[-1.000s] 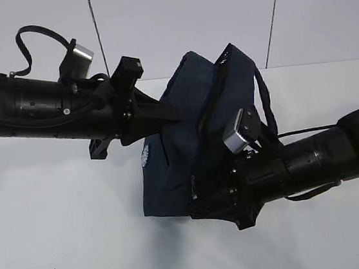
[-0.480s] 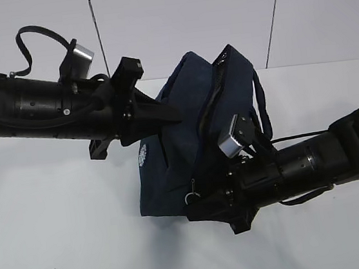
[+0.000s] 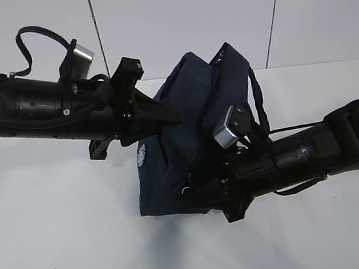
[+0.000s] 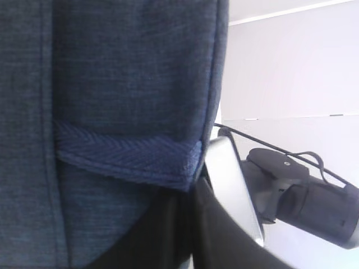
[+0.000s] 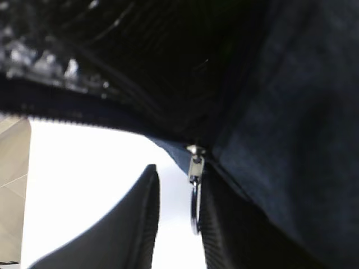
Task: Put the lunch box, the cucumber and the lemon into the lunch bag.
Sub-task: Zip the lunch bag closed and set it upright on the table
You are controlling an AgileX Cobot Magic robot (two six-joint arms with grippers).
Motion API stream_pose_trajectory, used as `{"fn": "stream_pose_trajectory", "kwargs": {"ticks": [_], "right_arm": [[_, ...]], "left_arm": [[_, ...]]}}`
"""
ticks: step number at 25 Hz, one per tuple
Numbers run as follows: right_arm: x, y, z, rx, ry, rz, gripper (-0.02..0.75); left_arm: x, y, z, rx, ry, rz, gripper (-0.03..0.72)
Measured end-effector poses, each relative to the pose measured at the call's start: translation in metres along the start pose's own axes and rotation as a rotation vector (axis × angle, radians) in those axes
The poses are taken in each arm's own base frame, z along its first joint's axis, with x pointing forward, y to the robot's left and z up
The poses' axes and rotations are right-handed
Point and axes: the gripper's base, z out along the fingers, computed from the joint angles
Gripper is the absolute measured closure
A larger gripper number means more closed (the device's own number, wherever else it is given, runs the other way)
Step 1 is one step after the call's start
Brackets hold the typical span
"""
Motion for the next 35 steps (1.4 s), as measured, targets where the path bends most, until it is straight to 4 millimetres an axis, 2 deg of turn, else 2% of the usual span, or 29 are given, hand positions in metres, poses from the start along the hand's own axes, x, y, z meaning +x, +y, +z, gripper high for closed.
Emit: {"fn": "stream_pose_trajectory", "kwargs": {"ticks": [8, 10, 12, 14, 27, 35], "right_arm": [[-0.001, -0.002, 0.0, 0.012, 0.005, 0.012, 0.53], [-0.001, -0.003, 0.0, 0.017, 0.009, 0.01, 0.574], [-0.001, -0.003, 0.0, 0.023, 0.014, 0.01, 0.672], [-0.001, -0.003, 0.0, 0.023, 0.014, 0.017, 0.716], [0.001, -0.004, 0.001, 0.034, 0.04, 0.058, 0.717], [0.005, 0.0, -0.001, 0.0, 0.099, 0.063, 0.717]], "left_arm": [[0.0, 0.0, 0.0, 0.0, 0.0, 0.0, 0.678], [0.0, 0.0, 0.0, 0.0, 0.0, 0.0, 0.678], [0.0, 0.0, 0.0, -0.001, 0.001, 0.002, 0.678], [0.0, 0.0, 0.0, 0.0, 0.002, 0.002, 0.678], [0.001, 0.002, 0.0, -0.02, 0.009, 0.024, 0.678], [0.0, 0.01, -0.001, -0.12, 0.01, 0.119, 0.678]]}}
